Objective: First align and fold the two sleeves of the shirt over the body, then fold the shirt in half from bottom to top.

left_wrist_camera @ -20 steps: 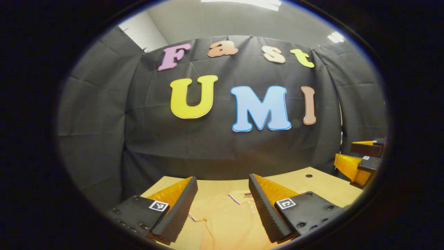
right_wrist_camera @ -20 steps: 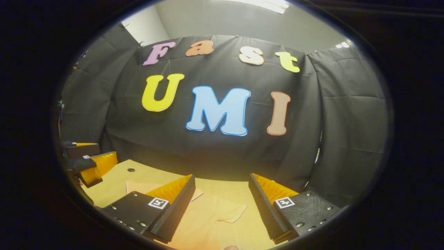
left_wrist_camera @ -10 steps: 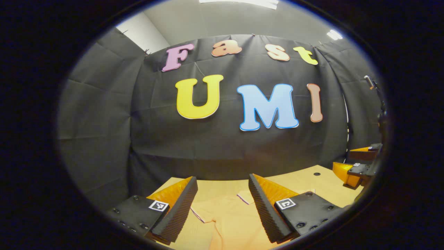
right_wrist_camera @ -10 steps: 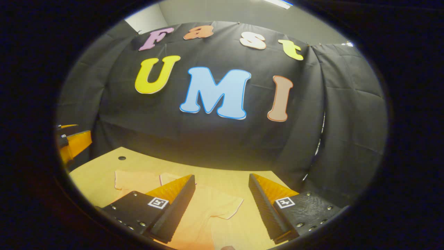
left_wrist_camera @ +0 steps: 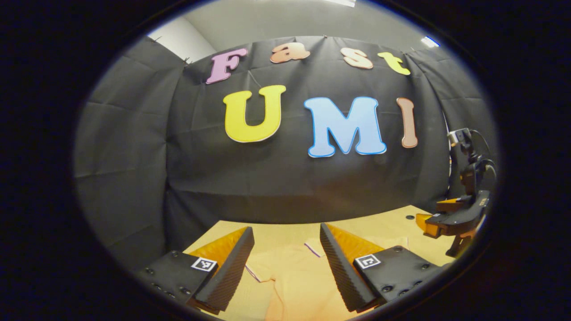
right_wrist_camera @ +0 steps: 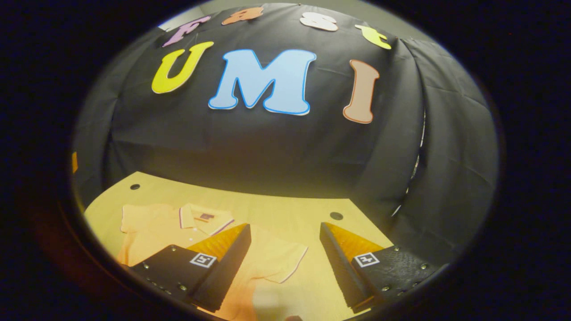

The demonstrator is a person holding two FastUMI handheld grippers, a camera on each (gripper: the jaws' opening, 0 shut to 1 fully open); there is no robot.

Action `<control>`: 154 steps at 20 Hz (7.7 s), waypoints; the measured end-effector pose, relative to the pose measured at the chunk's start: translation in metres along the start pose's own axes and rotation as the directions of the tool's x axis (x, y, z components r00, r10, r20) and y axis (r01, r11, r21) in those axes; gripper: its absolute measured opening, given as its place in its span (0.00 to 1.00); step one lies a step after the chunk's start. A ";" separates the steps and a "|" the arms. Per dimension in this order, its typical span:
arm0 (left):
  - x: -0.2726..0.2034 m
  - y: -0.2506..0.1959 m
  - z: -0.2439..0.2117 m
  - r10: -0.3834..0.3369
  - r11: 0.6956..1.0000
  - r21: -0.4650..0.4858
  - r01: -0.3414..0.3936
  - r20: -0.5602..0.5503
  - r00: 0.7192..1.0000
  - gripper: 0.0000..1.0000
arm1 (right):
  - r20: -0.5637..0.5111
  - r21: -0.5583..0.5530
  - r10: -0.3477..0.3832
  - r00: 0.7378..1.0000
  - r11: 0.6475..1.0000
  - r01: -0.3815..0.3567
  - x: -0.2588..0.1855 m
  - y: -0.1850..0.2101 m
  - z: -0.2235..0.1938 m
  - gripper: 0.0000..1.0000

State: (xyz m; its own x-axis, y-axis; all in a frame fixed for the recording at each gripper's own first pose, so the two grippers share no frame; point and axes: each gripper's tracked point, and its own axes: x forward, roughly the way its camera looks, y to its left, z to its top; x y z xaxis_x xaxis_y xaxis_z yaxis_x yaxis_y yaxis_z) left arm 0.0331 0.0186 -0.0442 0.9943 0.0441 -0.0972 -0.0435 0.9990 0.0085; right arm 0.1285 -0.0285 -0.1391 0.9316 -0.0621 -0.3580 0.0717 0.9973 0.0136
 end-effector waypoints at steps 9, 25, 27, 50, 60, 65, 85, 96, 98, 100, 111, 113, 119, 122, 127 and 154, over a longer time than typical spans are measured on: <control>-0.009 0.019 -0.004 0.091 0.996 0.005 -0.091 -0.020 0.996 0.97 | -0.173 0.052 -0.009 0.985 0.998 0.018 0.076 -0.007 -0.061 0.96; -0.018 0.037 -0.017 0.151 0.988 0.005 -0.151 -0.070 0.986 0.97 | -0.468 0.183 0.017 0.884 0.980 0.078 0.137 -0.020 -0.159 0.97; -0.021 0.037 -0.017 0.150 0.989 0.008 -0.150 -0.071 0.986 0.96 | -0.469 0.199 0.036 0.883 0.978 0.066 0.137 -0.015 -0.160 0.94; -0.051 0.061 -0.021 0.213 0.976 -0.030 -0.216 -0.077 0.974 0.97 | -0.301 0.126 0.148 0.942 0.985 -0.114 0.113 0.044 -0.080 0.05; -0.076 0.083 -0.034 0.289 0.954 -0.055 -0.295 -0.100 0.952 0.97 | -0.322 0.071 0.293 0.900 0.956 -0.286 0.098 0.121 -0.087 0.04; -0.063 0.094 -0.033 0.289 0.954 -0.057 -0.295 -0.091 0.953 0.97 | -0.370 0.053 0.299 0.880 0.952 -0.301 0.098 0.136 -0.104 0.07; 0.087 0.087 -0.085 0.027 0.997 -0.064 -0.036 -0.141 0.990 0.96 | -0.137 0.067 0.188 0.973 0.981 -0.180 -0.024 0.104 0.002 0.96; 0.193 0.130 -0.202 0.084 0.984 -0.121 -0.134 -0.352 0.932 0.96 | -0.033 0.071 0.124 0.992 0.990 -0.122 -0.120 0.102 0.040 0.97; 0.208 0.139 -0.227 0.105 0.977 -0.127 -0.169 -0.402 0.909 0.95 | -0.033 0.068 0.136 0.990 0.989 -0.134 -0.133 0.108 0.042 0.96; 0.218 0.146 -0.248 0.116 0.974 -0.125 -0.190 -0.443 0.889 0.96 | -0.029 0.074 0.148 0.989 0.987 -0.146 -0.143 0.112 0.041 0.96; 0.247 0.158 -0.290 0.140 0.981 -0.045 -0.191 -0.524 0.840 0.94 | -0.065 0.092 0.156 0.986 0.984 -0.150 -0.163 0.106 0.026 0.96; 0.249 0.156 -0.290 0.138 0.982 -0.038 -0.185 -0.524 0.840 0.94 | -0.070 0.102 0.156 0.985 0.984 -0.149 -0.164 0.104 0.024 0.96; 0.256 0.137 -0.293 0.104 0.990 -0.028 -0.140 -0.532 0.841 0.45 | -0.083 0.136 0.169 0.982 0.978 -0.157 -0.163 0.104 0.018 0.96; 0.256 0.133 -0.292 0.098 0.994 0.015 -0.106 -0.538 0.837 0.14 | -0.084 0.137 0.162 0.983 0.979 -0.150 -0.166 0.099 0.016 0.96; 0.257 0.129 -0.287 0.086 0.995 0.002 -0.100 -0.532 0.842 0.07 | -0.095 0.147 0.145 0.985 0.980 -0.130 -0.165 0.084 0.008 0.96; 0.259 0.001 -0.241 -0.138 0.963 0.139 0.231 -0.482 0.865 0.22 | -0.127 0.172 0.099 0.987 0.982 -0.076 -0.175 0.098 -0.014 0.97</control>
State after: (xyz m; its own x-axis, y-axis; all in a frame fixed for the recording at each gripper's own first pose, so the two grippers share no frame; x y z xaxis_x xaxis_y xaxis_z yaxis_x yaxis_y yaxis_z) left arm 0.2671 0.0320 -0.3097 0.8193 -0.0975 -0.5651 0.2015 0.9715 0.1245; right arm -0.0328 0.0802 -0.0881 0.8814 0.0423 -0.4705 0.0605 0.9777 0.2012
